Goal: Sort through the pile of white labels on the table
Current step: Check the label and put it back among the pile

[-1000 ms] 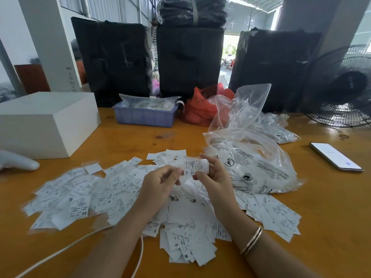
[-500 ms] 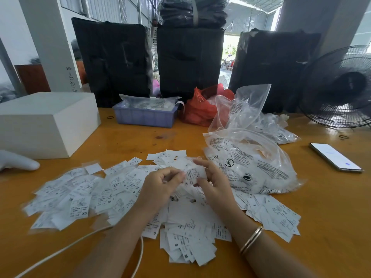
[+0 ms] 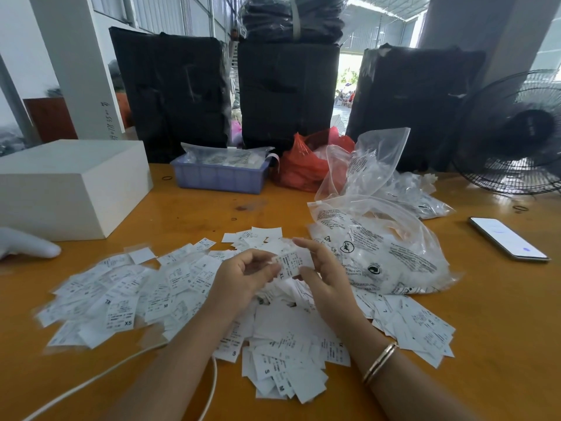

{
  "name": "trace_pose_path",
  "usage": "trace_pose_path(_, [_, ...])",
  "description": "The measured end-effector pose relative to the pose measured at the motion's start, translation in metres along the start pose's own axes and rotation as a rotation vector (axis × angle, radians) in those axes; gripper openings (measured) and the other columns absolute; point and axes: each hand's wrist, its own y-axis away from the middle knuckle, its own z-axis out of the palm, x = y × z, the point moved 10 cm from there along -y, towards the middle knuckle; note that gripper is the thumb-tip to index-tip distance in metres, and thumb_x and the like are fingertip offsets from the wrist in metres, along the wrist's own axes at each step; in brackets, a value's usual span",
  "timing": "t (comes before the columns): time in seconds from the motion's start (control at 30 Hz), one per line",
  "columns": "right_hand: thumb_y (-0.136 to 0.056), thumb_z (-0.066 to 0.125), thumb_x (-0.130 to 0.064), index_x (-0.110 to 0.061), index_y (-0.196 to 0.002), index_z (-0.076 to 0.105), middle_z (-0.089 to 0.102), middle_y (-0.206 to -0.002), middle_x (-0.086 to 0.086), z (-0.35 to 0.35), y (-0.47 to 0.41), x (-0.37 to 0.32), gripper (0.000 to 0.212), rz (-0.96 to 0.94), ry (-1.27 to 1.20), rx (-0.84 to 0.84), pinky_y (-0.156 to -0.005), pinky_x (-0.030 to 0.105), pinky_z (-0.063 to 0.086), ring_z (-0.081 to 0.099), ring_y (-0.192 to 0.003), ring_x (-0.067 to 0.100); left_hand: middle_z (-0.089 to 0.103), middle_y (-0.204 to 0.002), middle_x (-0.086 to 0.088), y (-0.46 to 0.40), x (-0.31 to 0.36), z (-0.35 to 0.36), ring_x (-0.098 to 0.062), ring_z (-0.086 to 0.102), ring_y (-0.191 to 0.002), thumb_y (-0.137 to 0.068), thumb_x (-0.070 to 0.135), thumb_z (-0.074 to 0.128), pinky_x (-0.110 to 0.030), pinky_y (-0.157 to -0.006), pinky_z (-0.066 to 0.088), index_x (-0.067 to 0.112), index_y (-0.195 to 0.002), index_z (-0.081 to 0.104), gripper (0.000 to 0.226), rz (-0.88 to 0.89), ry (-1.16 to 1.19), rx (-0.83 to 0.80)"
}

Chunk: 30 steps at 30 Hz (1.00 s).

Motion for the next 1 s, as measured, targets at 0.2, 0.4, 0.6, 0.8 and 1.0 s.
trace_pose_path(0.2, [-0.09, 0.046, 0.008, -0.032, -0.12, 0.052, 0.059, -0.101, -0.018, 0.006, 0.0, -0.005, 0.051, -0.032, 0.055, -0.076, -0.073, 0.019, 0.052, 0.059, -0.075, -0.001, 0.07, -0.074, 0.017, 0.002, 0.001, -0.001, 0.006, 0.064, -0.067, -0.082, 0.034, 0.067, -0.005, -0.057, 0.046, 0.028, -0.085, 0.068, 0.006, -0.006, 0.025, 0.014])
trace_pose_path(0.4, [-0.093, 0.051, -0.002, -0.036, -0.125, 0.044, 0.049, -0.059, -0.015, -0.004, -0.001, 0.002, 0.048, 0.017, 0.051, 0.025, -0.056, 0.025, 0.041, 0.043, -0.055, 0.002, 0.07, -0.077, 0.021, 0.0, -0.003, 0.001, 0.005, 0.064, -0.069, -0.079, 0.03, 0.072, -0.006, -0.057, 0.046, 0.03, -0.085, 0.068, 0.008, -0.024, -0.041, -0.022])
trace_pose_path(0.6, [-0.094, 0.051, -0.002, -0.03, -0.094, 0.058, 0.062, -0.07, -0.016, -0.002, -0.004, -0.002, 0.029, 0.013, 0.067, 0.021, -0.059, 0.015, 0.045, 0.058, -0.066, -0.003, 0.071, -0.076, 0.017, 0.002, 0.001, -0.003, -0.001, 0.066, -0.069, -0.082, 0.024, 0.069, -0.01, -0.059, 0.05, 0.027, -0.088, 0.066, 0.006, 0.004, 0.044, 0.046])
trace_pose_path(0.8, [-0.099, 0.045, -0.011, -0.034, -0.13, 0.05, 0.05, -0.066, -0.008, 0.009, 0.0, 0.0, 0.039, 0.018, 0.16, -0.031, -0.052, 0.015, 0.035, 0.044, -0.054, 0.004, 0.07, -0.077, 0.02, 0.004, 0.003, 0.005, 0.005, 0.066, -0.076, -0.071, 0.035, 0.072, -0.008, -0.061, 0.049, 0.035, -0.087, 0.062, 0.019, 0.009, 0.039, 0.008])
trace_pose_path(1.0, [-0.098, 0.042, -0.028, -0.027, -0.135, 0.05, 0.06, -0.098, -0.014, 0.028, 0.004, -0.008, 0.037, -0.094, 0.39, -0.171, -0.088, 0.03, 0.039, 0.052, -0.089, 0.002, 0.069, -0.078, 0.008, 0.005, 0.002, -0.011, 0.002, 0.064, -0.072, -0.084, 0.024, 0.069, -0.007, -0.056, 0.047, 0.033, -0.092, 0.064, 0.013, 0.026, 0.059, 0.139])
